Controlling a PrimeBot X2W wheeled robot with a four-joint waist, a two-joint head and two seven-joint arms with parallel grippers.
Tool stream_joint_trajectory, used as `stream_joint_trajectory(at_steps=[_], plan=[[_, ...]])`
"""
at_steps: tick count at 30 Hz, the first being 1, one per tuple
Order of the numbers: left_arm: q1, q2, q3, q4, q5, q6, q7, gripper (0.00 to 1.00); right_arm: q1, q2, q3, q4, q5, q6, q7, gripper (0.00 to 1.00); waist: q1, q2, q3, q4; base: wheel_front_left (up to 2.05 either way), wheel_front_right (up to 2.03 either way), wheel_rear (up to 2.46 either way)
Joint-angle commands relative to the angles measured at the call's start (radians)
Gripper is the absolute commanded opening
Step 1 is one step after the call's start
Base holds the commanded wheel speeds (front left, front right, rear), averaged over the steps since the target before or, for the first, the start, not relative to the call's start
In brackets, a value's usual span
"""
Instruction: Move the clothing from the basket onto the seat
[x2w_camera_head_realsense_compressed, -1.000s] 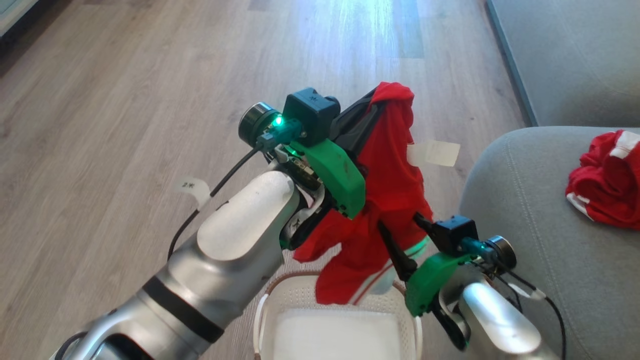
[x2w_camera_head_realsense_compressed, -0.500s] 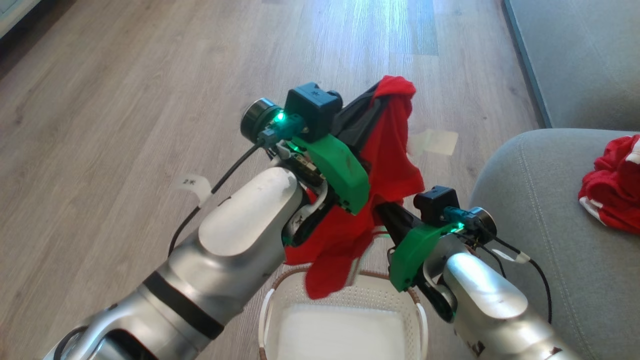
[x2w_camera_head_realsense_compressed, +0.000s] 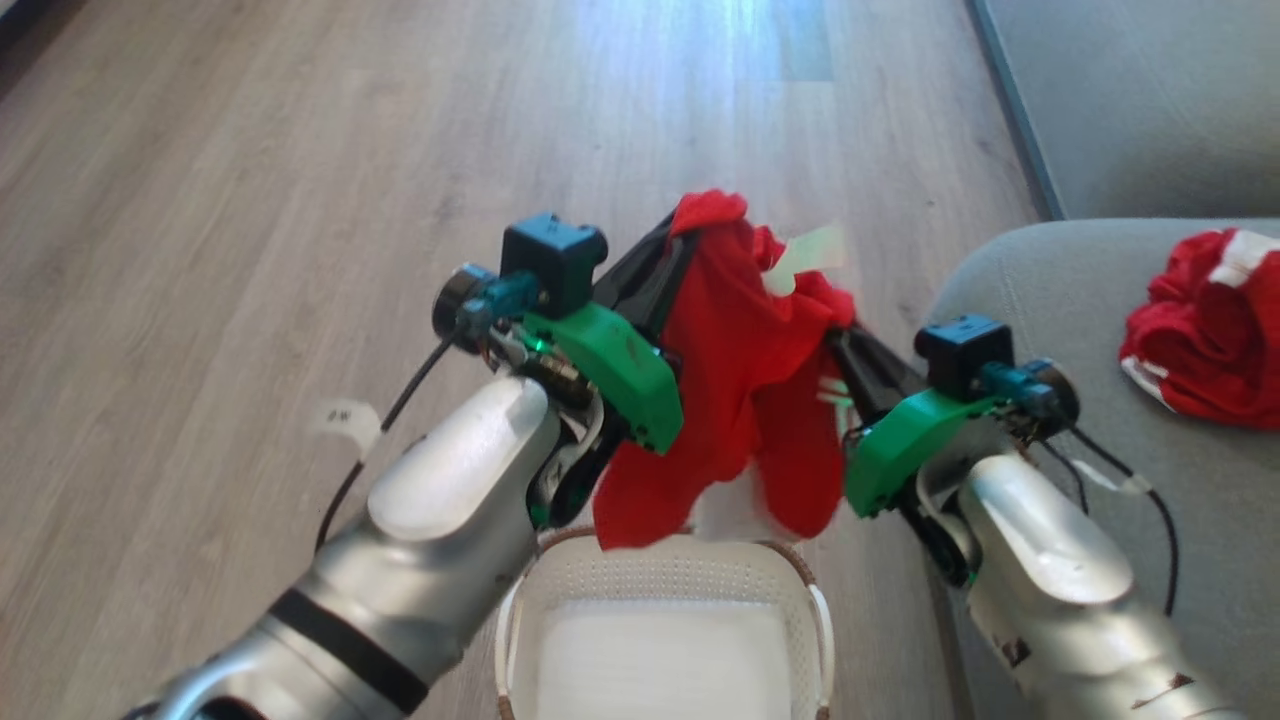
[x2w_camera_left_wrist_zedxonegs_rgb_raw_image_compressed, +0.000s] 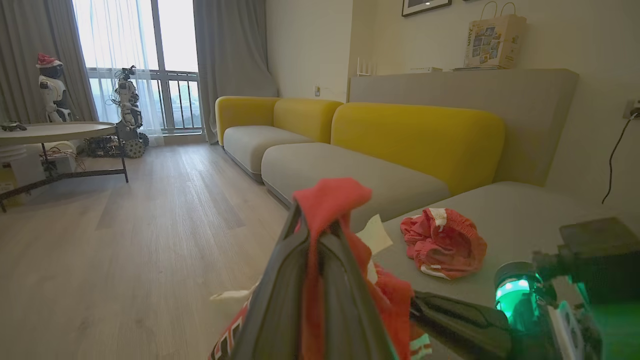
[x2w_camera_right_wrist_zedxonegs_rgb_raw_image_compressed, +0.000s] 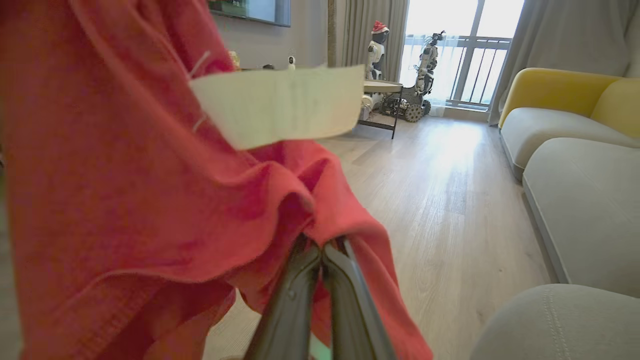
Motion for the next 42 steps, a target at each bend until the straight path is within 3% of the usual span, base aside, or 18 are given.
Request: stream_joint_trajectory(at_steps=[1,18,33,42], plan=[[-0.031,0.016,0.045,-0.019,-0.006,0.007,-0.015,1.0,-0.053,-0.001,-0.008,-0.047,-0.013,0.0,-0.007,0.0,0.0,-0.0001,0.007,-0.018,0.0,0.0,0.0],[0.096,-0.008,0.057,-0.041,0.02,0.009,-0.044,1.0,-0.12,-0.093,-0.109,-0.14,-0.091,0.0,-0.007,0.0,0.0,-0.0001,0.049,-0.18,0.0,0.0,0.0],[0.125,-0.012,0.048,-0.068,0.088,0.003,-0.045,1.0,-0.148,-0.12,-0.153,-0.264,-0.115,0.0,0.019,0.0,0.0,-0.0001,0.117,-0.425,0.0,0.0,0.0],[0.12,-0.012,0.028,-0.077,0.085,0.002,-0.045,1.0,-0.162,-0.124,-0.169,-0.306,-0.112,0.0,0.049,0.0,0.0,-0.0001,0.144,-0.471,0.0,0.0,0.0]])
